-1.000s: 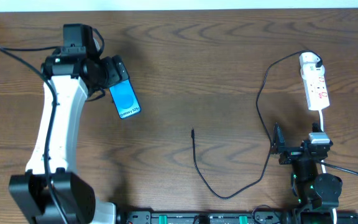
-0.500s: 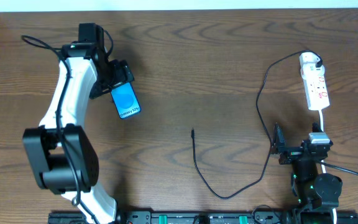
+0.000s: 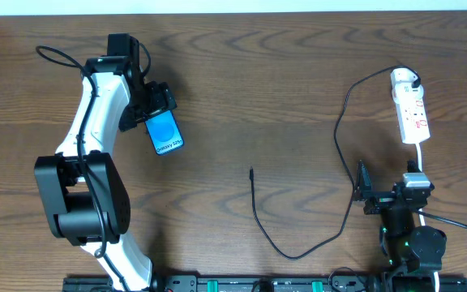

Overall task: Plug charger to phone and switch on socket
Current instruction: 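Lower the left gripper and align its fingers around the phone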

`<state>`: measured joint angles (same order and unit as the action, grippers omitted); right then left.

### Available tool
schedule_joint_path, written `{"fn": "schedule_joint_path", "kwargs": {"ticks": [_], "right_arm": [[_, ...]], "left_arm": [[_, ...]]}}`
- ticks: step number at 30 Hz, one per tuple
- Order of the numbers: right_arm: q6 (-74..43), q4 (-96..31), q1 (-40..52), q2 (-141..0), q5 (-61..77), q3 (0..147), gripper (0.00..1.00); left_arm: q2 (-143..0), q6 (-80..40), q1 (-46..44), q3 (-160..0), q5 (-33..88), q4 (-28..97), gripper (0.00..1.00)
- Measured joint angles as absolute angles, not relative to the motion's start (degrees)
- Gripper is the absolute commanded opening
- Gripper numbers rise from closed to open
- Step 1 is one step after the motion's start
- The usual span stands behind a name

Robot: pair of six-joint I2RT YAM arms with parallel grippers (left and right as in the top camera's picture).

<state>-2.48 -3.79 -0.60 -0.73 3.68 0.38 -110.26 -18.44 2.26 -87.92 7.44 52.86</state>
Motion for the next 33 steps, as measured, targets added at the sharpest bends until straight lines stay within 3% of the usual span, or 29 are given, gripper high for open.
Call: {"fn": "schedule_joint_path", "kwargs": {"ticks": [33], "right_arm": [[-2.48,-3.79,-0.60,-0.73,3.68,0.38,0.99]], "left_arm": [[-110.28,-19.70,2.17,-88.27,3.57,57.23,0.95]]}}
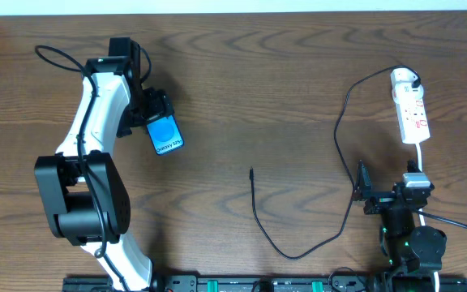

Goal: Plug charger to phone and switch on socket

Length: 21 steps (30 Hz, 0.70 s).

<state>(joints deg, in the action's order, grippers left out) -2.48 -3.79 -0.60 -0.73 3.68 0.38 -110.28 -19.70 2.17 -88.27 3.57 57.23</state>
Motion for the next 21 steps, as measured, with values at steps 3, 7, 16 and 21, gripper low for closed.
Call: {"fn": "schedule_joint_path", "kwargs": {"ticks": [3,7,16,21], "right_arm": [[-2.48,-3.79,-0.60,-0.73,3.68,0.38,0.99],[-2.48,-3.79,-0.60,-0.73,3.68,0.38,0.99],[-2.48,-3.79,-0.60,-0.73,3.68,0.38,0.99],[-2.48,-3.79,-0.60,-0.73,3.68,0.38,0.99]], "left_arm": [[-110.28,-19.70,2.13,-89.27,3.42,57.25,0.95],[-110.28,-19.70,1.91,-90.52,3.33,57.25,0.95],[-110.28,-19.70,1.65,-92.79,3.03,59.07,0.95],[-111.70,-19.70,1.65,-96.09,3.03,62.13,0.95]]}}
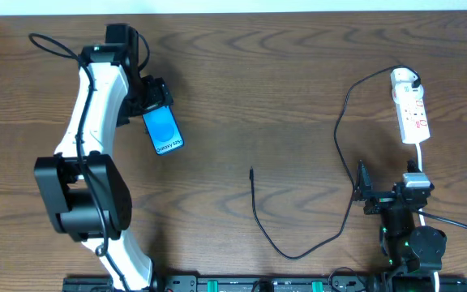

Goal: Plug charger to phone and switch on socket

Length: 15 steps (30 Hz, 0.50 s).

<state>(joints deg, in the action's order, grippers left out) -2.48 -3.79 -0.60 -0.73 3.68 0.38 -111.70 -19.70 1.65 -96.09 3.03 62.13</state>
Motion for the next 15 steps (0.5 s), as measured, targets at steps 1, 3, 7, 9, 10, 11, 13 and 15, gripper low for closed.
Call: {"fn": "schedule_joint_path", "kwargs": {"ticks": [1,3,7,9,10,11,13,15], "right_arm": [[-2.48,-3.79,-0.60,-0.73,3.68,0.38,0.99],[-2.48,-3.79,-0.60,-0.73,3.68,0.38,0.99],[-2.48,-3.79,-0.60,-0.73,3.68,0.38,0.99],[-2.48,-3.79,-0.60,-0.73,3.68,0.38,0.99],[-2.48,-3.79,-0.60,-0.73,3.68,0.38,0.99],[-2.48,-3.79,-0.60,-0.73,3.68,0.38,0.99],[-2.48,-3.79,-0.60,-0.73,3.68,0.38,0.99],[-2.48,-3.79,-0.60,-0.73,3.68,0.38,0.99]], "left_arm": [[-112.40,-19.70,1.65,-97.23,3.03,62.74,0.95],[-114.48,-19.70,1.65,-99.70,3.01,63.92,0.95],[-117.89,-19.70,1.65,-101.38,3.03,63.90,0.95],[-119.15,-19.70,1.65,-101.38,3.03,63.96,0.95],[-119.70,-19.70,1.65,-101.38,3.03,63.96,0.95],[-120.05,-19.70,1.65,-101.38,3.03,63.99,0.95],[-120.62,-19.70,1.65,-101.38,3.03,64.01,0.95],[-120.99,-19.70,1.65,-101.38,3.03,64.01,0.95]]}}
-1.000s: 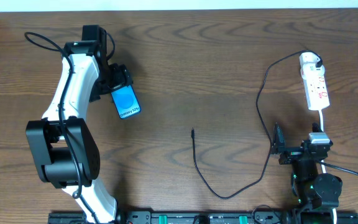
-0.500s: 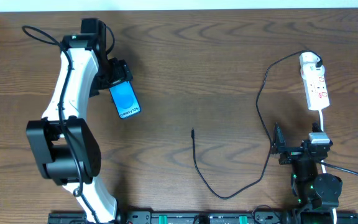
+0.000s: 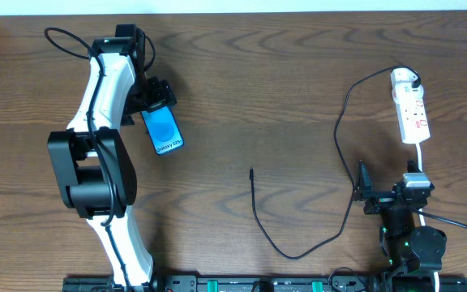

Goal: Plug charger to phone and switch on socket

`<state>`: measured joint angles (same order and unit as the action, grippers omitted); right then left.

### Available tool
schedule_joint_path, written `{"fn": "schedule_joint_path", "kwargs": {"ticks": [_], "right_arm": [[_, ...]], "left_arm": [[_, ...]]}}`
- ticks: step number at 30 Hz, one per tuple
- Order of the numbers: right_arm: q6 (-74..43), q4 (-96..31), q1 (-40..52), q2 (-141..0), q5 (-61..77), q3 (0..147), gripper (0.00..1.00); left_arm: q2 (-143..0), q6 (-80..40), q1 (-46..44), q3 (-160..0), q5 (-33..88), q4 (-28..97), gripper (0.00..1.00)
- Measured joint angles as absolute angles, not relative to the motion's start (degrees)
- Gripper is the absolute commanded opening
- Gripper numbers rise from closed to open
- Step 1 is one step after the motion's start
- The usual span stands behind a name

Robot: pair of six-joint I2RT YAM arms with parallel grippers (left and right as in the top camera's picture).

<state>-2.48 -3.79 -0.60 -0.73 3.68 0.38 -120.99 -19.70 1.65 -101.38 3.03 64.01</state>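
The phone (image 3: 165, 132), with a blue screen, lies tilted on the table at the left. My left gripper (image 3: 157, 99) is at its far end, a finger on each side, apparently shut on it. The black charger cable (image 3: 340, 146) runs from the white socket strip (image 3: 410, 109) at the far right, loops along the near side and ends in a free plug tip (image 3: 251, 172) mid-table. My right gripper (image 3: 360, 193) rests at the near right, open and holding nothing, beside the cable.
A black rail (image 3: 250, 284) with fittings runs along the near edge. The white wall edge (image 3: 233, 5) borders the far side. Bare wood lies between the phone and the plug tip.
The left arm's elbow and upper links have swung right and toward the far side. The gripper stays at the phone's far end. Phone, cable and right arm have not moved.
At first my left gripper covered the phone's far end. It then stood slightly further back, showing more of the blue screen, whose far end had turned a little left. The arm has since changed posture. The right arm and cable stayed still throughout.
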Motion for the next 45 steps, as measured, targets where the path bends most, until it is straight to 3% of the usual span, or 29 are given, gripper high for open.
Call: {"fn": "schedule_joint_path", "kwargs": {"ticks": [20,45], "right_arm": [[-2.48,-3.79,-0.60,-0.73,3.68,0.38,0.99],[-2.48,-3.79,-0.60,-0.73,3.68,0.38,0.99]], "left_arm": [[-125.05,-21.19,-3.03,-101.38,1.39,62.26,0.95],[-125.25,-22.52,-0.54,-100.90,1.13,62.61,0.95]]}}
